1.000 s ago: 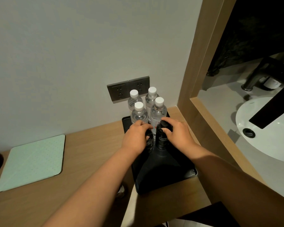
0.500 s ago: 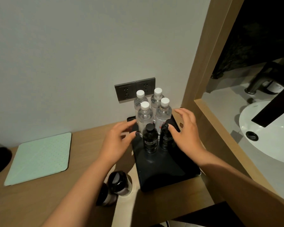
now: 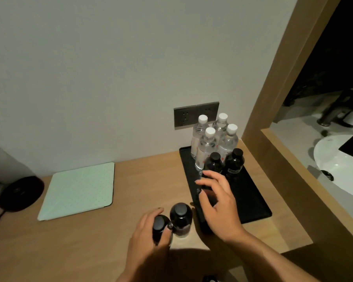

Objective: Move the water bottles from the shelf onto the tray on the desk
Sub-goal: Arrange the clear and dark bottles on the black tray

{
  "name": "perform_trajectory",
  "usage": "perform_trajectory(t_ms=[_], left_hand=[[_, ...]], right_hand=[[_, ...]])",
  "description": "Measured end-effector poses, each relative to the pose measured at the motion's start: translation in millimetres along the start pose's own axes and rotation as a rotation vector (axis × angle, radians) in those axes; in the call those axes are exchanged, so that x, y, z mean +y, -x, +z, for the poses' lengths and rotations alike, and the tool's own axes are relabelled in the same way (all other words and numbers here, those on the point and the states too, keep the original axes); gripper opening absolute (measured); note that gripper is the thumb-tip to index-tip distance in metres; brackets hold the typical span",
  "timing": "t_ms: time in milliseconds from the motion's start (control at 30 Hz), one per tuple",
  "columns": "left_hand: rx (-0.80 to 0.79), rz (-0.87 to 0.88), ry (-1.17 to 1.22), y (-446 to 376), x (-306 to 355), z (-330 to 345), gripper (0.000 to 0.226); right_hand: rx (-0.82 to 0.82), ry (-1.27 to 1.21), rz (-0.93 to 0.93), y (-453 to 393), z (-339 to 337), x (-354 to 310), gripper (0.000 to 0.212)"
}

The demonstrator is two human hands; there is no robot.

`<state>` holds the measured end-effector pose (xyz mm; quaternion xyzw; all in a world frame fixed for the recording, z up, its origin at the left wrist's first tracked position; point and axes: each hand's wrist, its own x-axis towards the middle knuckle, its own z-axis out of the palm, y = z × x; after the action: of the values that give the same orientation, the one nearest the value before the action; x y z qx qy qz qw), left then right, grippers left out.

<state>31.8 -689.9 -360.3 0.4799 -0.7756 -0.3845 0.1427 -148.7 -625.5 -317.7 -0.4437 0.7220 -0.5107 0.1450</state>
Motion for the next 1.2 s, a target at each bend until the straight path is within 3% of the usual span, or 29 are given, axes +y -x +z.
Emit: perform_trajectory(t_ms=[167,267,467,600,767,867,1067,1200], left_hand=[[0.038,-0.022,-0.018,-5,-10,0,0.036],[0.088,-0.046,0.126,-12,-19,-13,0.018],[0.256,-0.119,0.367,-14,-25,-40,0.017],[0.198,-0.123,0.514,-1,-14,-56,0.015],[0.095,-0.068,0.590,18,9,-70,0.021],[0.061,-0.020,0.605,32,27,-70,0.021],[-0.059,0.105,0.565,65,74,-46,0.020],[-0.044,0.073,0.597,82,88,-16,0.030]], right_hand=[[0.120,0.039,-0.003,29,10,-5,0.037],[0.131,0.054,0.039,46,14,-9,0.035],[0.091,0.048,0.092,82,32,-19,0.038],[-0.079,-0.004,0.223,103,46,-28,0.038],[-0.282,0.032,0.278,109,47,-33,0.065],[-0.367,-0.038,0.312,114,37,-34,0.067],[-0.292,-0.114,0.351,140,-10,-35,0.056],[-0.243,-0.078,0.410,158,-47,-31,0.052]])
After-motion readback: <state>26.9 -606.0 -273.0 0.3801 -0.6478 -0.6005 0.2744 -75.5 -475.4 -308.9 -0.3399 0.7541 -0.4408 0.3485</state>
